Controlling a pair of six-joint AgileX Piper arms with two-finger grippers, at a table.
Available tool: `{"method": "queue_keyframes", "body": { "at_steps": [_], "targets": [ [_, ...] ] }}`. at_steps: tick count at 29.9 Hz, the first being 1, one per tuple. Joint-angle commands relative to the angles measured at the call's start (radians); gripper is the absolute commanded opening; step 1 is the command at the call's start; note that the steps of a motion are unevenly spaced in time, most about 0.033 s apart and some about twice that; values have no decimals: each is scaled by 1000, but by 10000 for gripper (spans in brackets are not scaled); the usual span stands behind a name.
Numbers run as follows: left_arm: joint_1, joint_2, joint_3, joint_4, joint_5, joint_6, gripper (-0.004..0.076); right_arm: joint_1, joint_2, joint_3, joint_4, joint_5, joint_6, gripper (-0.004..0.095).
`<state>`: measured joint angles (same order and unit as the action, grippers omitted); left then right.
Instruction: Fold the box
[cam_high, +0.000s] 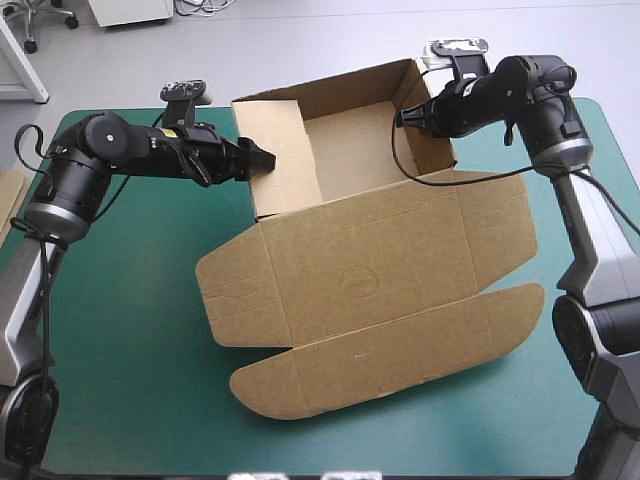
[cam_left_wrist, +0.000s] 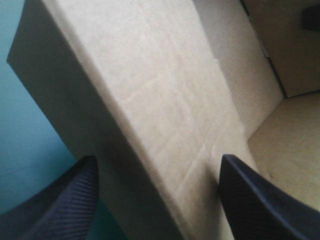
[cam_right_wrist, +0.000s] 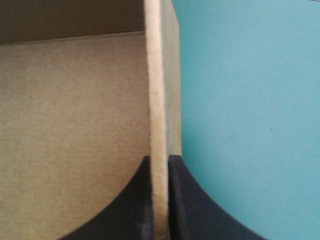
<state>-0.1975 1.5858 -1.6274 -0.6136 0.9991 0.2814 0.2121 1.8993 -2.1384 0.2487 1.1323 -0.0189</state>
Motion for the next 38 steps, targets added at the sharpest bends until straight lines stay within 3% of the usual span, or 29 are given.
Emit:
{"method": "queue_keyframes", "body": {
  "at_steps": [1, 7, 15, 21, 25, 29, 34, 38],
  "targets": [
    [-35, -20, -34, 77, -46, -57, 470, 2, -62, -28, 90, -85, 56, 2],
    [-92, -3, -36, 204, -108, -124, 461, 2, -49, -28, 88, -52, 66, 2],
    [-162, 69, -180, 457, 11, -234, 452, 77, 1, -28, -24, -31, 91, 2],
    [-197, 149, -314, 644, 137, -281, 388, 119, 33, -28, -69, -26, 140, 2],
    [-197, 192, -322, 724, 157, -281, 344, 121, 33, -28, -106, 5, 140, 2],
    [-197, 224, -322, 747, 142, -298, 249, 121, 33, -28, -186, 34, 140, 2],
    [-197, 258, -324, 747, 116, -301, -4, 121, 33, -28, -198, 25, 140, 2],
    [-197, 280, -324, 757, 106, -299, -10, 121, 36, -28, -179, 19, 140, 2]
  ]
}}
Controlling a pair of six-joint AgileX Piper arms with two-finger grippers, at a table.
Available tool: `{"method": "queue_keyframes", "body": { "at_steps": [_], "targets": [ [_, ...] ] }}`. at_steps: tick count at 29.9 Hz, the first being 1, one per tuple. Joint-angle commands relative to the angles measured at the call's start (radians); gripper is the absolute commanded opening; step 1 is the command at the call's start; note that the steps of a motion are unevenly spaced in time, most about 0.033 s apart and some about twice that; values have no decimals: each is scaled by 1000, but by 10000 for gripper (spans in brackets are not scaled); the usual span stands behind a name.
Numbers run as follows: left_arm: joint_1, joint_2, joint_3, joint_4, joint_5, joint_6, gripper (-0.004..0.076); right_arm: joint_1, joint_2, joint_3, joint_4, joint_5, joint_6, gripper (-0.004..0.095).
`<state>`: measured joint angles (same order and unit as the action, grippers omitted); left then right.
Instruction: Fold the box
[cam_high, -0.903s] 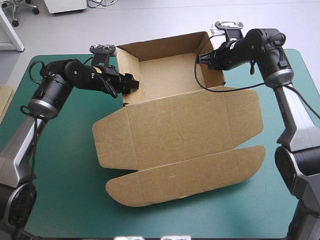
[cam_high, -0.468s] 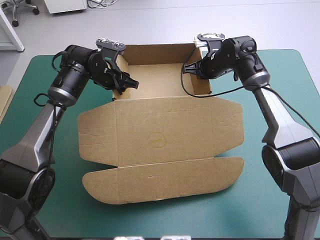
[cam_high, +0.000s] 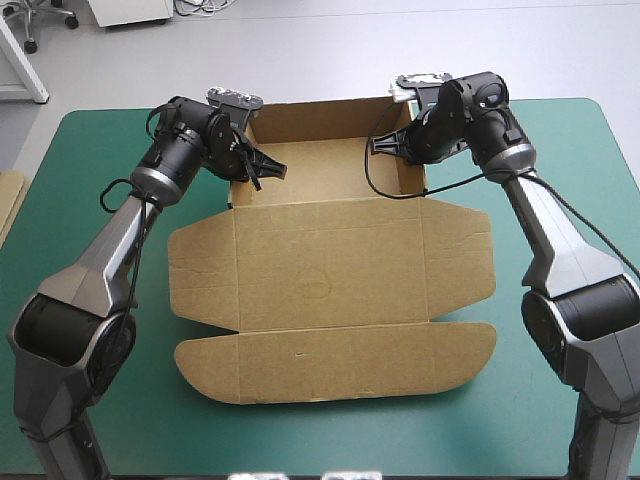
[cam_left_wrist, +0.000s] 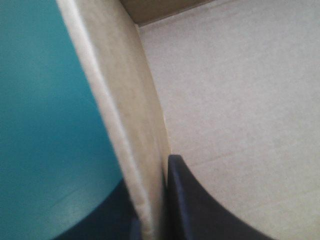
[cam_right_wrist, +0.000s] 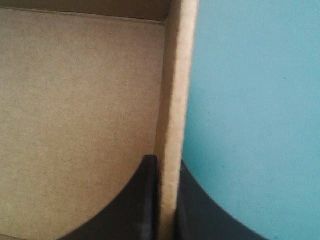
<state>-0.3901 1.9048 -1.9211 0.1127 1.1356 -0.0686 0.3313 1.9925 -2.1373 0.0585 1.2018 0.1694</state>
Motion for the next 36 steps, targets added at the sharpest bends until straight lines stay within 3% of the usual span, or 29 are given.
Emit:
{"method": "queue_keyframes", "body": {
  "at_steps": [1, 9, 21, 36],
  "targets": [
    [-5, -32, -31, 37, -30, 51, -10, 1, -58, -29, 13, -46, -48, 2],
    [-5, -6, -28, 55, -26, 58, -10, 1, 5, -29, 11, 42, -67, 2],
    [-2, 90, -5, 66, -86, 19, -10, 0, 74, -29, -67, 28, -83, 2],
    [-2, 182, 28, 133, -126, -11, -10, 0, 161, -29, -78, -4, -87, 2]
  ]
}}
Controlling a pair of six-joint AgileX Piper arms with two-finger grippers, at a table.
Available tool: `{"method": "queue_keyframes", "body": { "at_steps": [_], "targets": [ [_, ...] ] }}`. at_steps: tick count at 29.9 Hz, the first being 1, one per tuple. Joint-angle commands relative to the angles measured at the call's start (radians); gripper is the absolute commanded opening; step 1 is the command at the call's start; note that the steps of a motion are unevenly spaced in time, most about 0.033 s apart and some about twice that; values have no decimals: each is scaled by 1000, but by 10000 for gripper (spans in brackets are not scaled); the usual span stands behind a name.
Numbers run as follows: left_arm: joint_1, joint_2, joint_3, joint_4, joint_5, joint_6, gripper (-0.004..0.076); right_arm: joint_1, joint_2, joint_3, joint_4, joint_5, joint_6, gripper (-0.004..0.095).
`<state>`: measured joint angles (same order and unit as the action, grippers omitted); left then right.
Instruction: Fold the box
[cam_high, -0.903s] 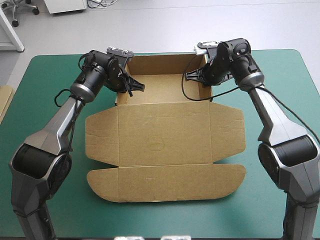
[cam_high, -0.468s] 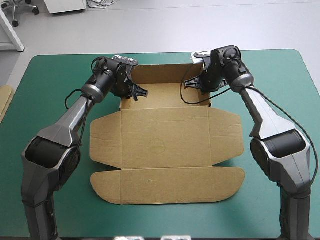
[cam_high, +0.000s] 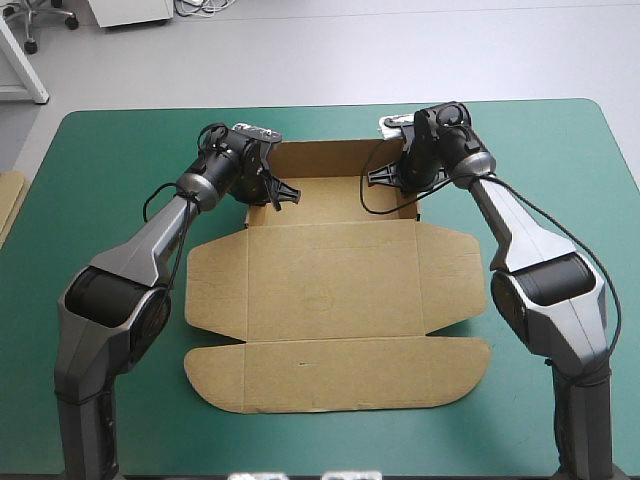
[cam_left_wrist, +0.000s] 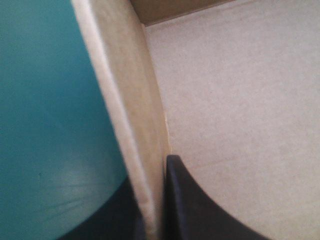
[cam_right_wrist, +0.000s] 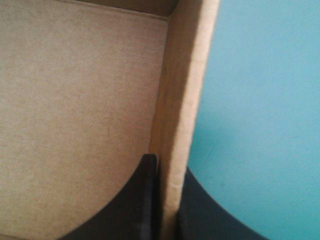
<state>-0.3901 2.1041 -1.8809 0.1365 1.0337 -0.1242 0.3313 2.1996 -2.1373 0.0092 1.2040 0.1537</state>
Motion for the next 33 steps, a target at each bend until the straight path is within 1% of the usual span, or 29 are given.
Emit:
{"method": "queue_keyframes", "body": {
  "at_steps": [1, 7, 12, 18, 20, 22, 23, 25, 27, 29, 31, 33],
  "targets": [
    [-2, -11, -13, 114, -24, 45, -10, 0, -41, -29, -29, -8, -71, 0],
    [-2, 35, -13, 135, -31, 43, -10, 0, -3, -29, -9, -10, -74, 0],
    [-2, 47, -13, 117, -60, 38, -10, 0, 10, -29, 4, -20, -84, 0],
    [-2, 45, -15, 117, -28, 40, -10, 0, 3, -29, 13, -17, -100, 3],
    [-2, 42, -24, 122, -19, 40, -8, 0, 1, -41, 15, -13, -107, 36],
    [-2, 30, -40, 131, -14, 40, 5, 0, -4, -55, 19, -8, -107, 108],
    [-2, 23, -51, 134, -9, 40, 28, 0, -8, -64, 23, -5, -107, 162],
    [-1, 10, -84, 136, -2, 46, 102, 0, -21, -82, 28, -5, -107, 277],
    [1, -2, -112, 129, 3, 46, 221, 0, -29, -103, 39, -4, -107, 388],
    [3, -11, -130, 110, 8, 46, 364, 0, -33, -116, 51, 3, -99, 476],
    [6, -12, -141, 90, 18, 46, 482, 0, -35, -125, 55, 19, -99, 531],
    [7, -12, -141, 83, 31, 46, 532, 0, -35, -130, 53, 31, -96, 539]
  ]
}}
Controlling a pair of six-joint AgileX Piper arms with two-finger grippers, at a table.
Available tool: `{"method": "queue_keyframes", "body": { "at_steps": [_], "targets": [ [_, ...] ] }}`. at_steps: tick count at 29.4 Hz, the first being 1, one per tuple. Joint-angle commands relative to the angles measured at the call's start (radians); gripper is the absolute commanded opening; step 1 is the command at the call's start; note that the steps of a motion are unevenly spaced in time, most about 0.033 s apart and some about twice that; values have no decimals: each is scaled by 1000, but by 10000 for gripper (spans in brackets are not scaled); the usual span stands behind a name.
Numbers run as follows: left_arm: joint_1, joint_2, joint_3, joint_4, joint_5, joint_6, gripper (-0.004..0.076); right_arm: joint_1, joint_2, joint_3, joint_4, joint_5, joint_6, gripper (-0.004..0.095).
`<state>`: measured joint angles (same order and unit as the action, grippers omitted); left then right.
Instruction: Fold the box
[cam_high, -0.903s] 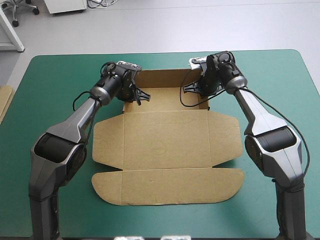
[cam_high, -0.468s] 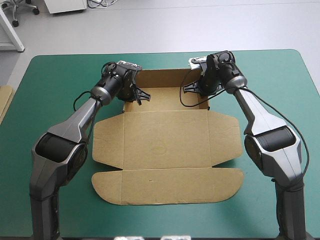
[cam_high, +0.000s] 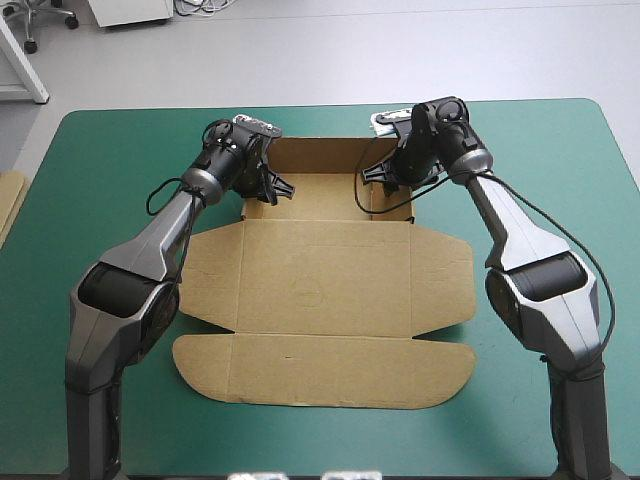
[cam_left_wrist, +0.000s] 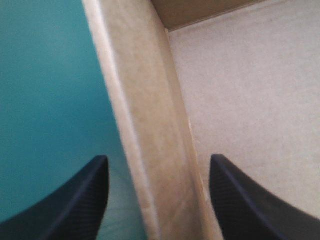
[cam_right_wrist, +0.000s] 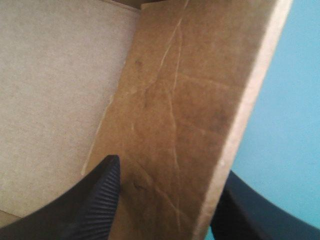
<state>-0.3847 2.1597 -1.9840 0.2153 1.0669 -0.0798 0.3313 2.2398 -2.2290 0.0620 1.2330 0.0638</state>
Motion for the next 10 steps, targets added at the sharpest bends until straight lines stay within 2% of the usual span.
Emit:
{"method": "queue_keyframes", "body": {
  "at_steps": [1, 5, 10],
  "targets": [
    [2, -68, -33, -6, 2, 2, 537, 0, -78, -38, 1, 5, -6, 539],
    [2, -78, -35, -34, 2, 2, 536, 0, -100, -40, -4, 6, -6, 539],
    [2, -197, -37, -37, -51, 13, 536, 0, -179, -73, -38, 3, -6, 539]
  ]
}}
